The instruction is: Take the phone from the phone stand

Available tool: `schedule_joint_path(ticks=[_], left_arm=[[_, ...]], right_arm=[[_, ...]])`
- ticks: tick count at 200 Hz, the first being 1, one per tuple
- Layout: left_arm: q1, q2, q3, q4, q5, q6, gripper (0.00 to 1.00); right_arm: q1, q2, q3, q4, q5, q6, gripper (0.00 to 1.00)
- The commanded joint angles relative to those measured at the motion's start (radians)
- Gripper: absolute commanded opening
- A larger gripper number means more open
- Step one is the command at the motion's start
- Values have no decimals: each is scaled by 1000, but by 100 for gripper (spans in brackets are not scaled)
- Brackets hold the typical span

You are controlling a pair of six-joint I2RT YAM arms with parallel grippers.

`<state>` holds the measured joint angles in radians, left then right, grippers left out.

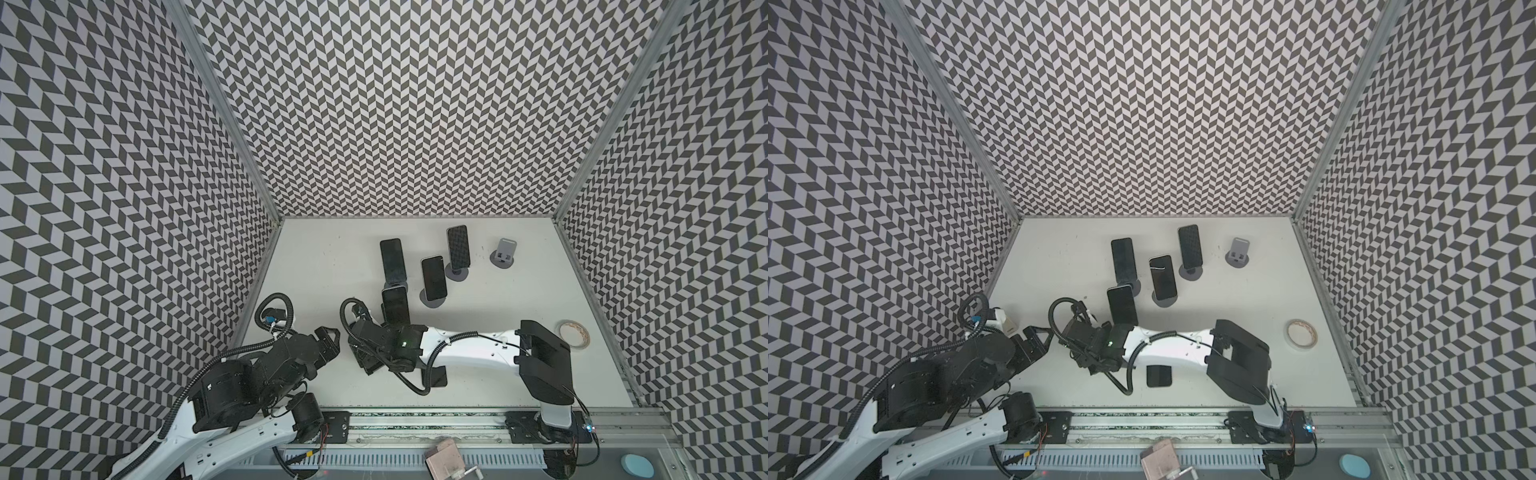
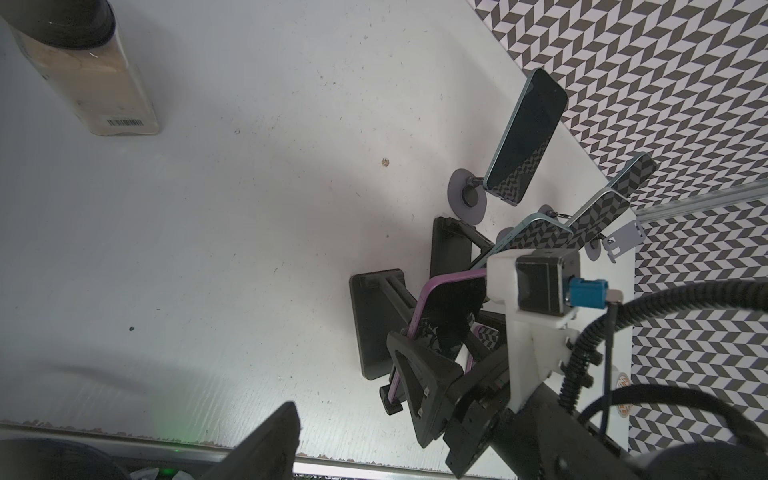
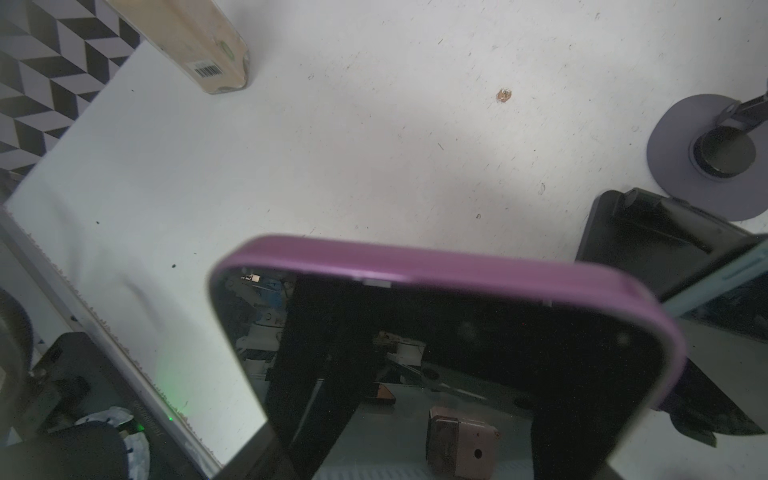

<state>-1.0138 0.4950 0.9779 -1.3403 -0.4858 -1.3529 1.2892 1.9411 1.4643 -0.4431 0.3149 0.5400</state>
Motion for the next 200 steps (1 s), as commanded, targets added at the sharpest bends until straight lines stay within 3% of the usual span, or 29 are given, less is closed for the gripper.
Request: schedule_joint_path(ticks=[1,200], left_arm=[[3,-4,-10,-17,-39,-12,90],[3,-6,17,-13,-53,-16,88]], right_arm=[[4,-63,-11,69,11,-9,67],[5,-89,8,109,18,-34,63]])
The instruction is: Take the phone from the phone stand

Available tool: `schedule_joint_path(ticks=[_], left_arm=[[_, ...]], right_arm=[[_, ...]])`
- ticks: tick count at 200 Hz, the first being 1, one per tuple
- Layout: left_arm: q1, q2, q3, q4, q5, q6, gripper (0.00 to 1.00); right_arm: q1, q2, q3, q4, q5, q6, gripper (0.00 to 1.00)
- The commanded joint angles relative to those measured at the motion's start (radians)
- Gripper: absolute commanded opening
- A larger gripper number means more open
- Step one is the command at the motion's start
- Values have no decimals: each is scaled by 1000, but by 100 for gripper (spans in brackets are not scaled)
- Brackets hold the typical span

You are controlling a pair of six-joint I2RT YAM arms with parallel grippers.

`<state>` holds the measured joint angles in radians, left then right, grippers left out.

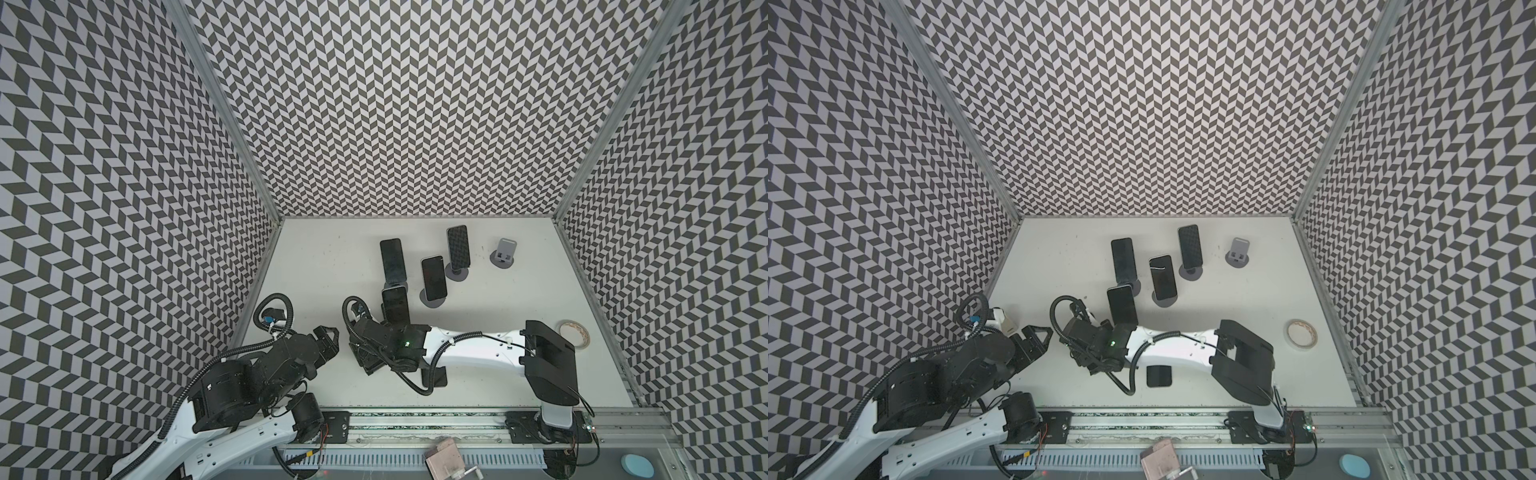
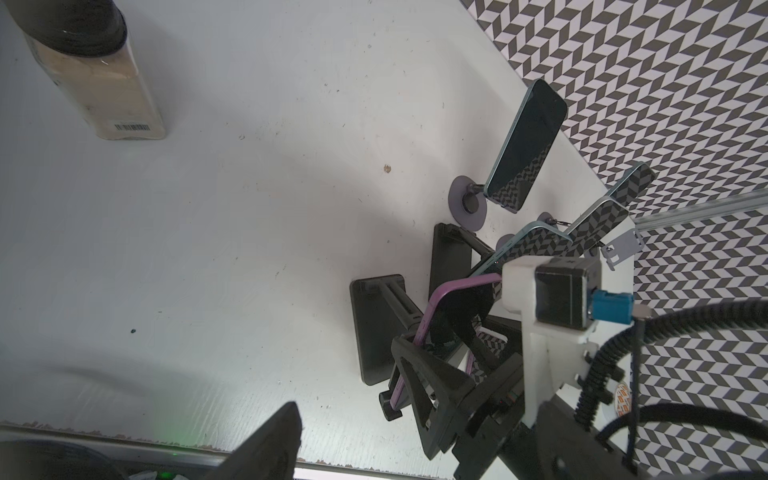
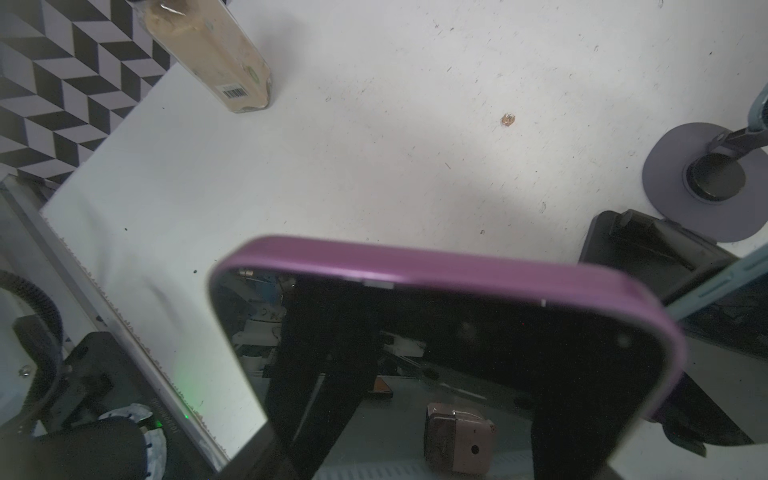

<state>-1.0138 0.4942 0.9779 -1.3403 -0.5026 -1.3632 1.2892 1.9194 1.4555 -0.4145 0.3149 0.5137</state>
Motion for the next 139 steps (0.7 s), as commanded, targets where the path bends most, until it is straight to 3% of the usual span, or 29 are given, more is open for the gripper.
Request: schedule_joint_path(ticks=[1,139], left_arm=[[3,-4,17,-14,-36,-5,89],[2,58,68,6,-30,54,88]], right_arm=[[5,-67,17,80,18,-9,63],[5,-148,-56,132,31,19,63]])
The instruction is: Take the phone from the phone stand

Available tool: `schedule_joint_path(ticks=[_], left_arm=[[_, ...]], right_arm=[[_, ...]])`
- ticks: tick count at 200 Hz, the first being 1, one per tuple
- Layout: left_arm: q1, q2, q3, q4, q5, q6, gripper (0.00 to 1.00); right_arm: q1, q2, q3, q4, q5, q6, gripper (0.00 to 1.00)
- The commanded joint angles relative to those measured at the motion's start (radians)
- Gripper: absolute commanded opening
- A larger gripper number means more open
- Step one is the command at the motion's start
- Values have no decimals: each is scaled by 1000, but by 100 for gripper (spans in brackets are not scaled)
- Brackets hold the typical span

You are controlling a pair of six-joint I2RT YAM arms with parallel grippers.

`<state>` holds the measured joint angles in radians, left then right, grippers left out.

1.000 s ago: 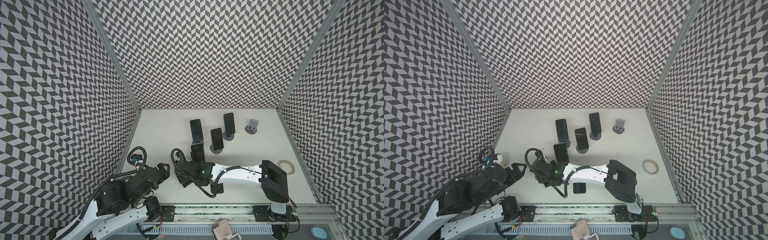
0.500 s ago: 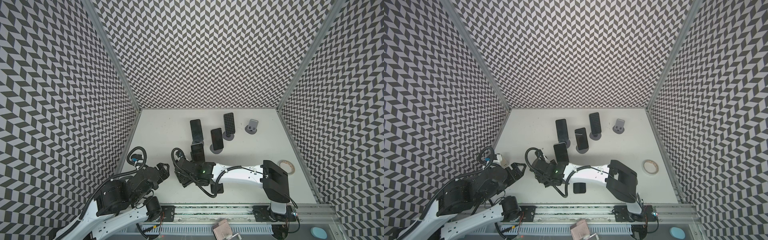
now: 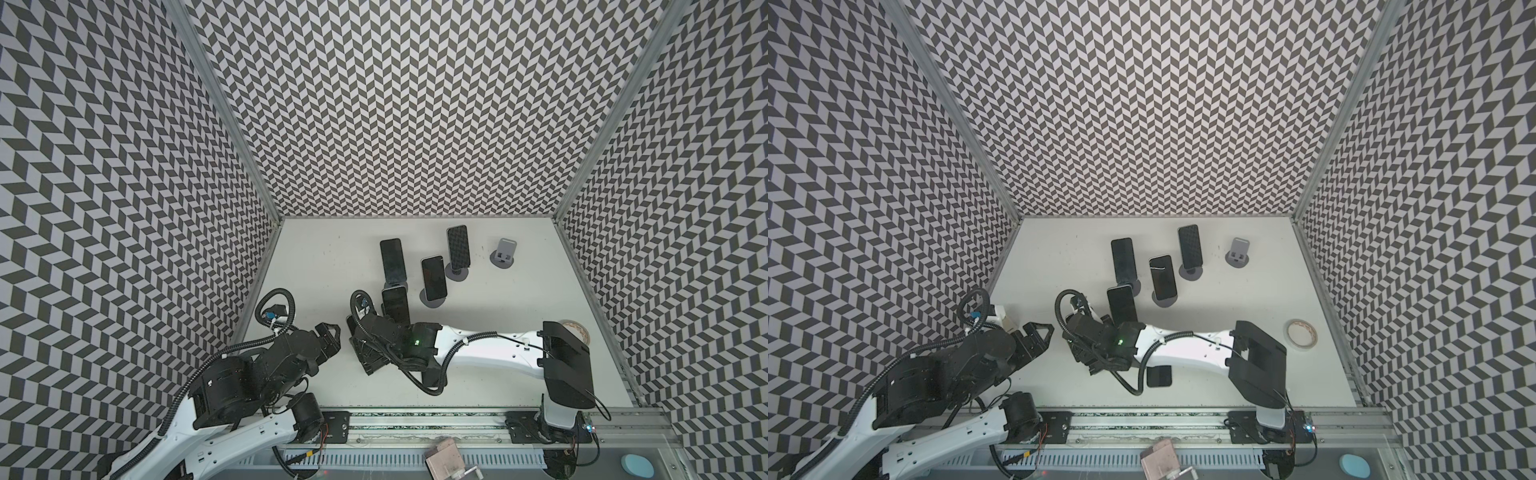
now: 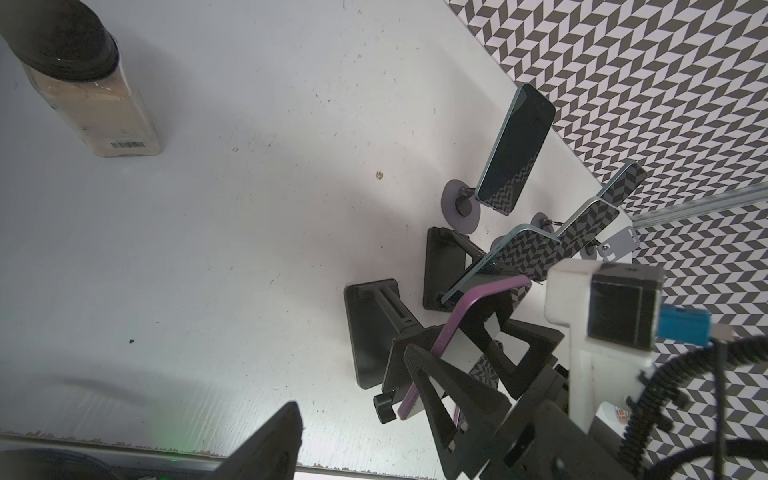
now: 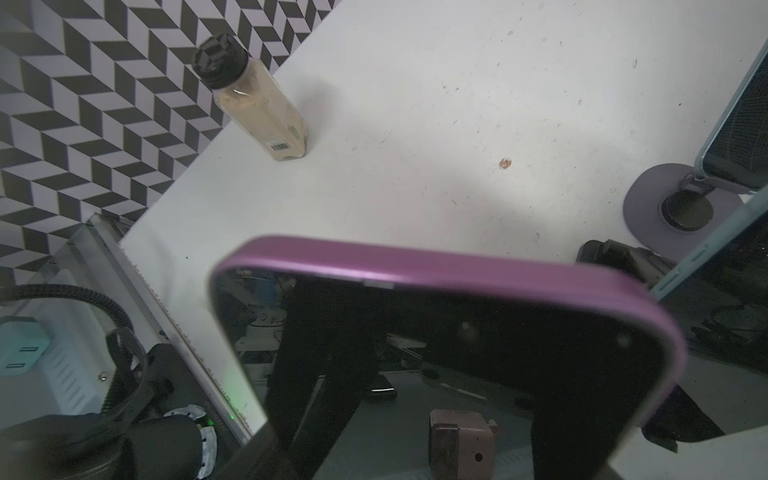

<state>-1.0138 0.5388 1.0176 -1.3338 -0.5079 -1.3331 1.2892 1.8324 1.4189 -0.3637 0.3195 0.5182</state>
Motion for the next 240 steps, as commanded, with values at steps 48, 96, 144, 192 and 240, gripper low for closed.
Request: schedule_joint_path(ticks=[48,96,144,192,240], left_arm=[[3,17,24,54,3,35,88],[3,32,-5,129,46,65,88],[3,92,-23,212,88,122,88],[3,166,-48,319,145,178,89],[3,234,-70,414,195,201,89]], right_arm=[[5,-119,-92,106,37,45,62],[5,-195,-174,104,51,80,62],[5,-292,-280,92,79,138,62],[4,-394,-378,67,116,202,62],[5,-495,-474,25,136,271,62]])
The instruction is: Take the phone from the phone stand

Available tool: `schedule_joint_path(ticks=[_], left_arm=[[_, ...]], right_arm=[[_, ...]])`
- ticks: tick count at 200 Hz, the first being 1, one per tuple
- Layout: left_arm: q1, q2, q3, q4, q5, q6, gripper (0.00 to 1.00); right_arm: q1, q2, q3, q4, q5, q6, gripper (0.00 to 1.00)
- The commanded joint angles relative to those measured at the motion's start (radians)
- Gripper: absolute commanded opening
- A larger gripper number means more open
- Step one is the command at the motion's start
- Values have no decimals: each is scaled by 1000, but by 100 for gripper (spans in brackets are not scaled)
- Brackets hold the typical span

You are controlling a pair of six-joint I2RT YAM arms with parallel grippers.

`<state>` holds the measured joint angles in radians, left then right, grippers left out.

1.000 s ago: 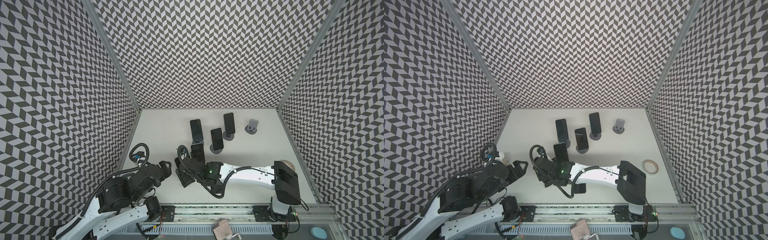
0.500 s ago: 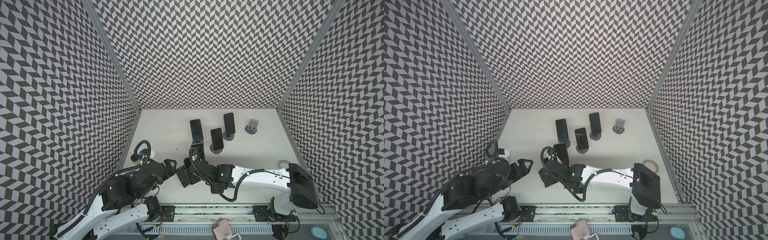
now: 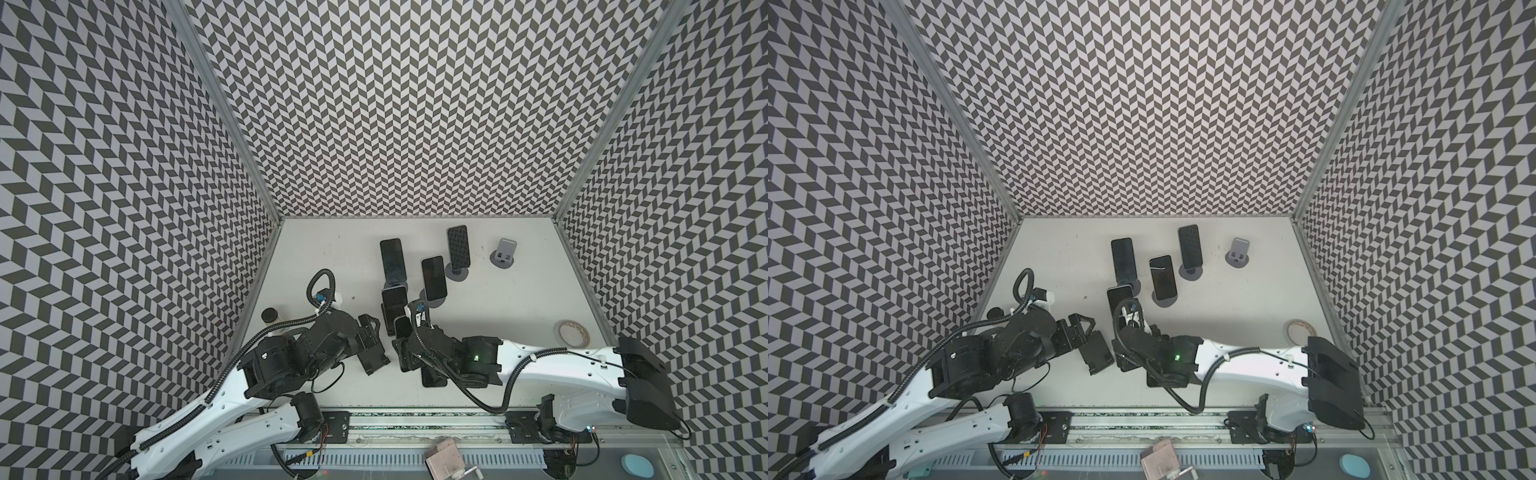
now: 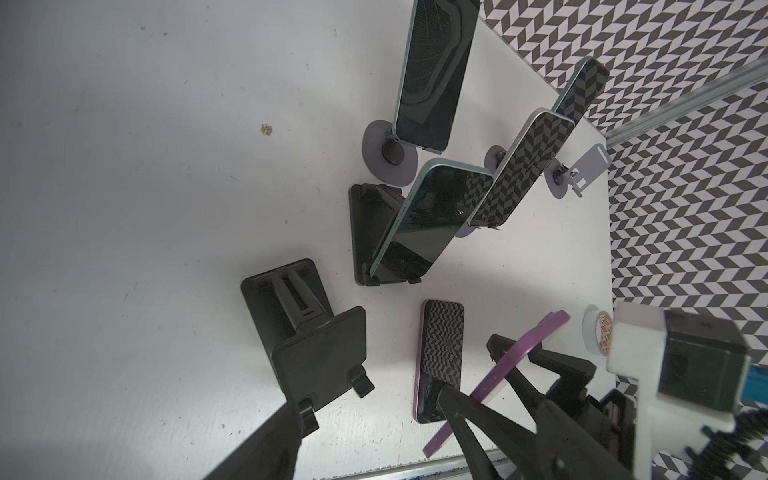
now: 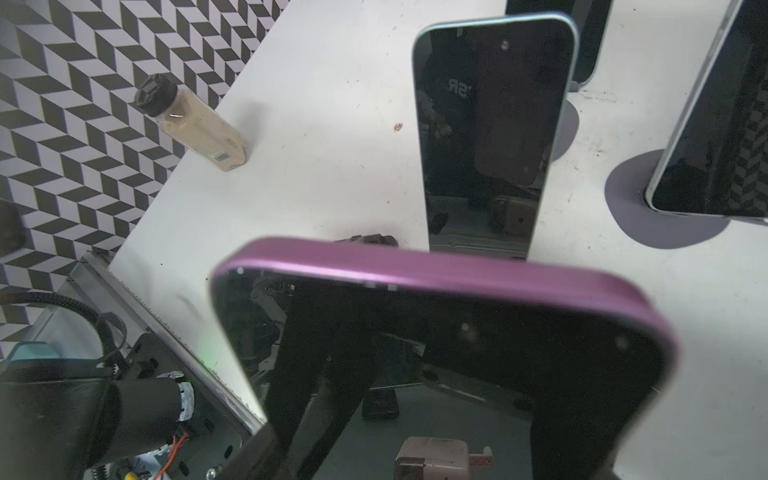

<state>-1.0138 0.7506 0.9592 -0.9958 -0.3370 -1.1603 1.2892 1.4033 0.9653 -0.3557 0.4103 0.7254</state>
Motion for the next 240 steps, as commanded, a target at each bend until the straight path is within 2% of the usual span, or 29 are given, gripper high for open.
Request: schedule_joint_path(ticks=[1,80,139,193,240], left_arm=[[3,25,-11,77,25,29,89],[-4,165,-28,243,102,19,90],[-95,329,22,368,55,7,92],[-145,480,112,406,23,15,93],[-179,517,151,374,-11,-7,94]], right_arm=[[4,-67,-21,16,45,65,62],[4,-262,-154,-35,85,100,61],[-25,-477,-263,-90,130,83,59],[-161,-555,-301,-126,-4,5,59],[-300,-542,-343,-88,-169,-44,59]])
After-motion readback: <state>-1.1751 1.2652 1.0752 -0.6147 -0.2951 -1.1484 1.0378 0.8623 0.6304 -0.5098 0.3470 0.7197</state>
